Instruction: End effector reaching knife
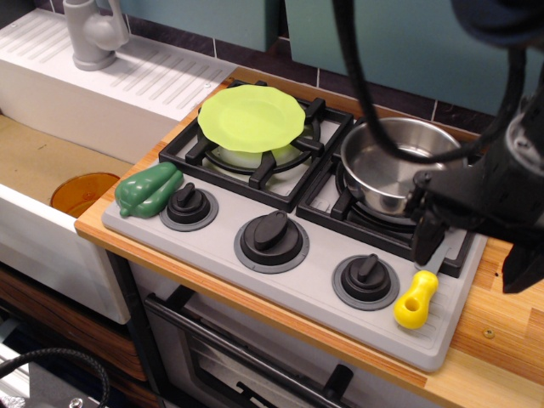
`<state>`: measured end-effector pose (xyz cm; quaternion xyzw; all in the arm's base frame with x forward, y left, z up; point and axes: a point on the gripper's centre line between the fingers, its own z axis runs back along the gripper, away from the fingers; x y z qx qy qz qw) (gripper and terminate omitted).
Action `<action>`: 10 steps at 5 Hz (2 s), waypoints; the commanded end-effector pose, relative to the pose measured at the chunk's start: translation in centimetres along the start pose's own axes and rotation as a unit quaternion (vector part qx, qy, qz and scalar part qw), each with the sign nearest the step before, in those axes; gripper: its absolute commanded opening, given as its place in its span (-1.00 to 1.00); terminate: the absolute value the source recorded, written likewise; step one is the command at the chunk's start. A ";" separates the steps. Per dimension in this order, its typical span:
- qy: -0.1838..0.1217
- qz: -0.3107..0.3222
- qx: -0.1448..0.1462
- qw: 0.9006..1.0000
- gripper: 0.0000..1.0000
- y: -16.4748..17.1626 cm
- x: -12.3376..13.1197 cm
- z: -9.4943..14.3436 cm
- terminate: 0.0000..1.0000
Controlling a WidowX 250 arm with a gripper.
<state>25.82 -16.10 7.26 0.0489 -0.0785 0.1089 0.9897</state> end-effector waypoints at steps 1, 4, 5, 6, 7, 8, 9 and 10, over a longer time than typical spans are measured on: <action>-0.021 0.008 -0.020 1.000 1.00 -0.4 0.4 -0.1 -1.00; -0.053 0.009 -0.032 0.998 1.00 0.3 0.5 -3.2 -1.00; -0.053 0.011 -0.039 0.998 1.00 0.3 0.6 -4.2 -1.00; -0.054 0.014 -0.044 0.997 1.00 0.1 0.7 -5.1 -1.00; -0.053 0.011 -0.051 0.997 1.00 0.3 0.7 -5.5 -1.00; -0.056 0.011 -0.047 0.997 1.00 0.4 0.8 -5.7 -1.00; -0.056 0.011 -0.047 0.997 1.00 0.4 0.8 -5.7 -1.00; -0.056 0.011 -0.047 0.997 1.00 0.4 0.8 -5.7 1.00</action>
